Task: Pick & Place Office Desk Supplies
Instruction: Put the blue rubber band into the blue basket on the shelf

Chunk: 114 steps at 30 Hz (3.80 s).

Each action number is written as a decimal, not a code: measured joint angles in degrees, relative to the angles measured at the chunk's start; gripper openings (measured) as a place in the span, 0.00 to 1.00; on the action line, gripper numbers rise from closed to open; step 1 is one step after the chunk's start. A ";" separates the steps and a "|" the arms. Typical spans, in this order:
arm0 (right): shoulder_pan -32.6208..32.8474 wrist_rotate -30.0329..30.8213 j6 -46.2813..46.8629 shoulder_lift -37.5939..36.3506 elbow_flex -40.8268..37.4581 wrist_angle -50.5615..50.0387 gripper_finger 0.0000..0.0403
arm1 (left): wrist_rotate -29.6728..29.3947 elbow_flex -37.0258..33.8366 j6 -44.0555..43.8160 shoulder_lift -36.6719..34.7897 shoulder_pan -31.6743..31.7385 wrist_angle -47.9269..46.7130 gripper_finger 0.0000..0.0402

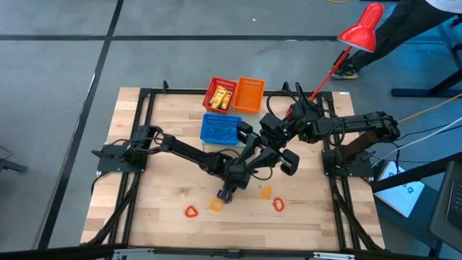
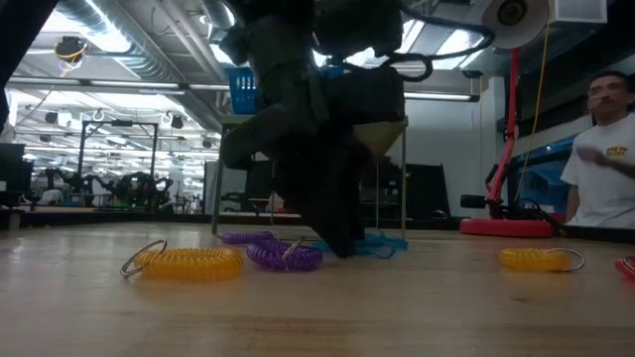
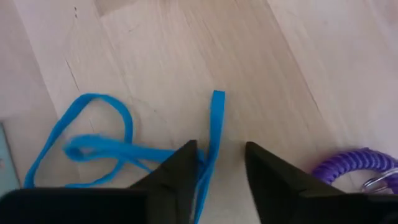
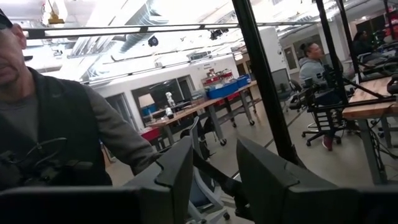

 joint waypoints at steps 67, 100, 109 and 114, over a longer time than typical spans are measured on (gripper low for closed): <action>-0.76 -0.02 -1.70 0.00 -0.02 -2.18 0.32 | 0.45 8.76 -4.43 4.47 -1.51 -3.71 0.01; -5.12 -9.01 -12.31 -14.60 -0.02 -4.37 0.32 | 1.20 16.97 -13.47 -12.52 3.52 -7.73 0.00; -7.31 -9.24 -12.32 -17.01 -0.02 -13.88 0.32 | -2.39 17.05 -16.84 -21.95 6.40 -3.52 0.00; -8.14 -9.09 -12.23 -17.20 -0.02 -14.50 0.32 | -7.43 17.01 -16.91 -27.42 9.53 -12.28 0.00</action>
